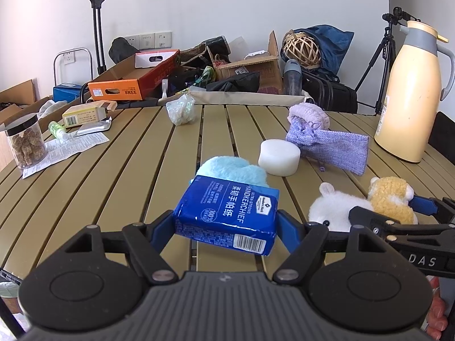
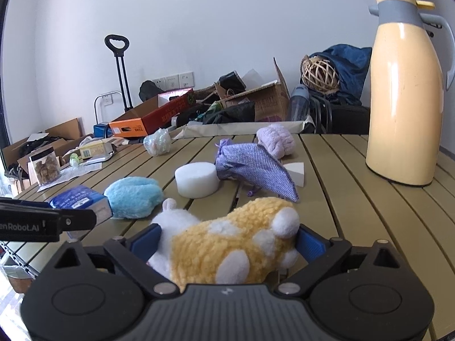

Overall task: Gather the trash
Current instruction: 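Lift the blue tissue box and yellow plush off the table with both grippers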

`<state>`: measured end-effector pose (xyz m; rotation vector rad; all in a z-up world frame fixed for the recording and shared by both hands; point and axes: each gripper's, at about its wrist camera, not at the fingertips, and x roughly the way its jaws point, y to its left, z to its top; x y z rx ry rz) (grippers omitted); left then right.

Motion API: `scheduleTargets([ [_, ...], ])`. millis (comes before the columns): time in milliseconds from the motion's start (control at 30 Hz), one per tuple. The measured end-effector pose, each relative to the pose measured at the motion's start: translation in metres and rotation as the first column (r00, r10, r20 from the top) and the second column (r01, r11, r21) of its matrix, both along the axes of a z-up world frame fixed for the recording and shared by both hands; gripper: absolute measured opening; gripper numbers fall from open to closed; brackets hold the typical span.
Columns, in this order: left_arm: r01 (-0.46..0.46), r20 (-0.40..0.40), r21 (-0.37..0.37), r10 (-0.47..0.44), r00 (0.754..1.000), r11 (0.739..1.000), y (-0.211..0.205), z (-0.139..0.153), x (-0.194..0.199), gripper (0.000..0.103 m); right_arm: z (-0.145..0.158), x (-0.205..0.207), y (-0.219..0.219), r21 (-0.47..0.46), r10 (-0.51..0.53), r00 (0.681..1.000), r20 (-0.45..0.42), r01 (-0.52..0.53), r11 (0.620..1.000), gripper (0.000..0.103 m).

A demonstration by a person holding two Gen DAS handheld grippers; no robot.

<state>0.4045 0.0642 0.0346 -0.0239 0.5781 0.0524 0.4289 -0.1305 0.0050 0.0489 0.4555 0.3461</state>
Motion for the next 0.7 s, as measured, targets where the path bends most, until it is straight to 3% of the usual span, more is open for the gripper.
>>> scheduleTargets([
  [133, -0.004, 0.003, -0.005, 0.004, 1.000, 1.000, 0.001, 0.001, 0.000, 0.076, 0.004, -0.002, -0.006, 0.029, -0.003, 1.000, 0.013, 0.003, 1.000, 0.084],
  [300, -0.005, 0.003, -0.005, 0.005, 1.000, 1.000, 0.001, 0.000, 0.000, 0.076, 0.009, -0.003, -0.012, 0.051, -0.019, 0.999, 0.028, 0.017, 0.999, 0.059],
  [400, -0.007, 0.003, -0.007, 0.007, 1.000, 1.000, 0.002, 0.000, 0.000, 0.076, 0.011, -0.003, -0.015, 0.066, -0.029, 0.999, 0.030, 0.027, 0.997, 0.051],
  [533, -0.007, 0.003, -0.007, 0.007, 1.000, 1.000, 0.001, 0.001, 0.000, 0.076, 0.011, -0.002, -0.018, 0.084, -0.035, 0.999, 0.021, 0.033, 0.996, 0.049],
  [700, -0.008, 0.004, -0.008, 0.008, 1.000, 1.000, 0.001, 0.001, 0.001, 0.076, 0.010, 0.016, -0.022, 0.135, -0.065, 0.996, -0.065, 0.074, 0.988, 0.062],
])
